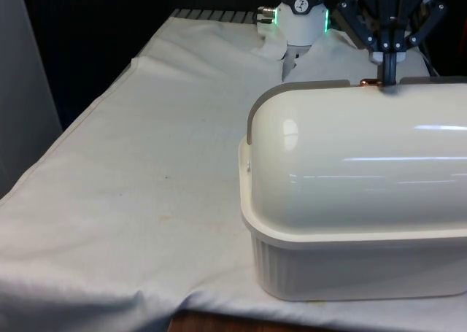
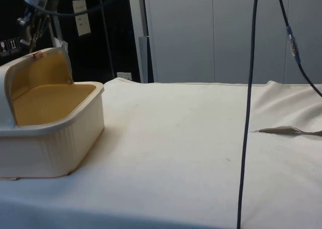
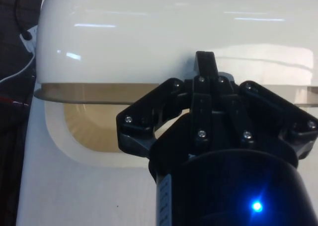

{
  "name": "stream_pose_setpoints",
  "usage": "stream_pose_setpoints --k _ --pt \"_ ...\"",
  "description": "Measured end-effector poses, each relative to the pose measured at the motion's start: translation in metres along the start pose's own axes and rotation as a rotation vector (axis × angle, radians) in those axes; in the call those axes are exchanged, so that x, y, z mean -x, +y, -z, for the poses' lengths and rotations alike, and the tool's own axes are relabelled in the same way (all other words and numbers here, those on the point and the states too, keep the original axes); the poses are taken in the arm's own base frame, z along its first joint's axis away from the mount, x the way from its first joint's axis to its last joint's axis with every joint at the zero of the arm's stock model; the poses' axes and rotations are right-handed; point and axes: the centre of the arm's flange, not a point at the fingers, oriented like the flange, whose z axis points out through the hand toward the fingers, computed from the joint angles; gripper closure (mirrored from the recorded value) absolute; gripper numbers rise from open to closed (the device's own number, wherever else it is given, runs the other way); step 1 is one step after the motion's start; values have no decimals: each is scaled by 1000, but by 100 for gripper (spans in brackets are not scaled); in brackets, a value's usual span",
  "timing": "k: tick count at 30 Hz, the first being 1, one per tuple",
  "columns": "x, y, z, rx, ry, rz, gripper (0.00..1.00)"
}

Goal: Open the lid, then close it.

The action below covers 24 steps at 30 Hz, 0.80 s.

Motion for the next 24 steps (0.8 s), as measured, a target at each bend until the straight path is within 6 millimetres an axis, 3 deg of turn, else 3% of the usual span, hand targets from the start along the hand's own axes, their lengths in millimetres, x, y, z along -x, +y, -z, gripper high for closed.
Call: stream_pose_setpoints --k 24 --pt "10 -16 9 -19 -28 3 100"
